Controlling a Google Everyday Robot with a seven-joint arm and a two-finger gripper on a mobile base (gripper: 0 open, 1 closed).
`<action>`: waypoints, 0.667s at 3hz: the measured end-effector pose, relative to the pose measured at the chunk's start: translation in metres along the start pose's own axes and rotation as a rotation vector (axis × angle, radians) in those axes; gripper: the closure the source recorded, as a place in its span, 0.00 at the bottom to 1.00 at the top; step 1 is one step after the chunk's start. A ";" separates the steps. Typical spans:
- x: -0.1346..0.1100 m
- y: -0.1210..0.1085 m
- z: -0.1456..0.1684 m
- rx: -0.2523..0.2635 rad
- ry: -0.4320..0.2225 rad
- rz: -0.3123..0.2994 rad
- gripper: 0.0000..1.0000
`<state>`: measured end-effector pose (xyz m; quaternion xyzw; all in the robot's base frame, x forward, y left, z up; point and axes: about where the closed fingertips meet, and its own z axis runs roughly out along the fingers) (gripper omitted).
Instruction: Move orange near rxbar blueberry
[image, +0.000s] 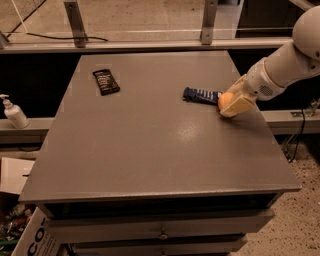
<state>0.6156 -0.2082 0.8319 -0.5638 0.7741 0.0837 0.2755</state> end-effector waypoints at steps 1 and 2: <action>-0.002 0.003 -0.002 -0.002 0.003 -0.004 0.00; -0.002 0.003 -0.004 0.001 -0.001 -0.004 0.00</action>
Offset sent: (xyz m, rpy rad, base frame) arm -0.0077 0.0012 0.0055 -0.0086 -0.0005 0.0037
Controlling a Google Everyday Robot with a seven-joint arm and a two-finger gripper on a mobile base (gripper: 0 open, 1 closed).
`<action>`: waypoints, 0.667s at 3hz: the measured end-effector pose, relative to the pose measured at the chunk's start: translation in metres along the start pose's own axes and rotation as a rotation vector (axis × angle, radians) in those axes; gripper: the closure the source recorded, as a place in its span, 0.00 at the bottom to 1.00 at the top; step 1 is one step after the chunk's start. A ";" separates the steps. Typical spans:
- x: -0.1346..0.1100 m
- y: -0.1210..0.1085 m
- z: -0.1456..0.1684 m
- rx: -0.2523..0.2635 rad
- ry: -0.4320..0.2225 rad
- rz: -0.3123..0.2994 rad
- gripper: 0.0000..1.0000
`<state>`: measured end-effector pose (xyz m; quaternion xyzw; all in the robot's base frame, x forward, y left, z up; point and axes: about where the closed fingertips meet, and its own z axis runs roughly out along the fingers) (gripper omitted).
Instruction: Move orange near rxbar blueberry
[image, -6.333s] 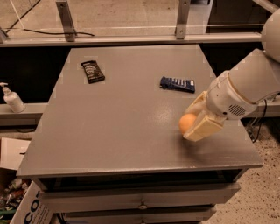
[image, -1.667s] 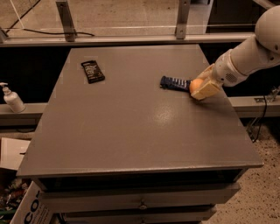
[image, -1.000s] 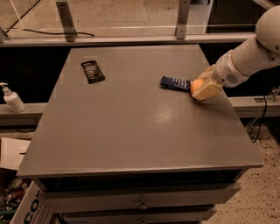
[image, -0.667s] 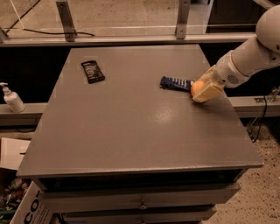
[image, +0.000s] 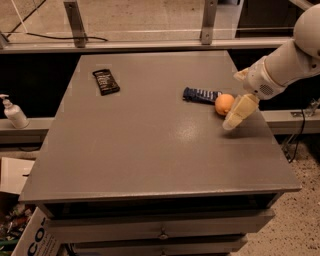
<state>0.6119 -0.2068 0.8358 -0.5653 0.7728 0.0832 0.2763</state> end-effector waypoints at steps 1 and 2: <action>0.009 -0.003 -0.023 0.022 -0.040 0.019 0.00; 0.035 -0.002 -0.055 0.038 -0.083 0.055 0.00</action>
Offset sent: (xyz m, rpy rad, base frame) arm -0.0446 -0.1013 0.0445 0.1373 -0.0552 -0.0922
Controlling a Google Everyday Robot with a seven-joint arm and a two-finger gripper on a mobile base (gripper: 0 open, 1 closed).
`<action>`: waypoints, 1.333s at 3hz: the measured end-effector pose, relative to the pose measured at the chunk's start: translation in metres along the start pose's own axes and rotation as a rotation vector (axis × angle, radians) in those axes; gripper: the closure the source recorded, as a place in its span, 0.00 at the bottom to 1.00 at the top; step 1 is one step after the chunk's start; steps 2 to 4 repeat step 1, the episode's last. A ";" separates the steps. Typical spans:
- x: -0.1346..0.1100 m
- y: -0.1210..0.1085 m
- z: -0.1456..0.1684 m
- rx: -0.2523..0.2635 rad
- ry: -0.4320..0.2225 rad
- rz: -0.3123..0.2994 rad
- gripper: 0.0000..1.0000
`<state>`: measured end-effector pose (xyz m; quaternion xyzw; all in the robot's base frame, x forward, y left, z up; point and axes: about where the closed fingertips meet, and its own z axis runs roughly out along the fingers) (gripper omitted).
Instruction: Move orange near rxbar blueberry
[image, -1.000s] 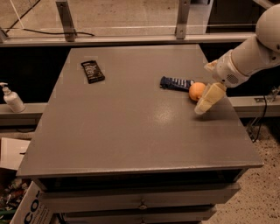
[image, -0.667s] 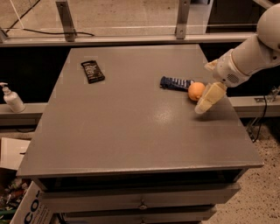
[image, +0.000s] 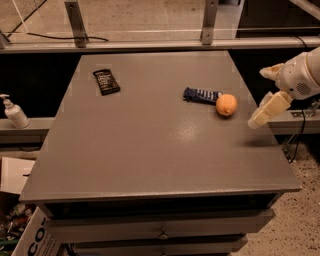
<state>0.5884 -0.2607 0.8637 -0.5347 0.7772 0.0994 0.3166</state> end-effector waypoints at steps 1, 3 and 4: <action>0.000 0.000 0.000 0.000 0.000 0.000 0.00; 0.000 0.000 0.000 0.000 0.000 0.000 0.00; 0.000 0.000 0.000 0.000 0.000 0.000 0.00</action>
Offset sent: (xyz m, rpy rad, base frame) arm 0.0000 0.0000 0.0000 0.0000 0.0000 0.0000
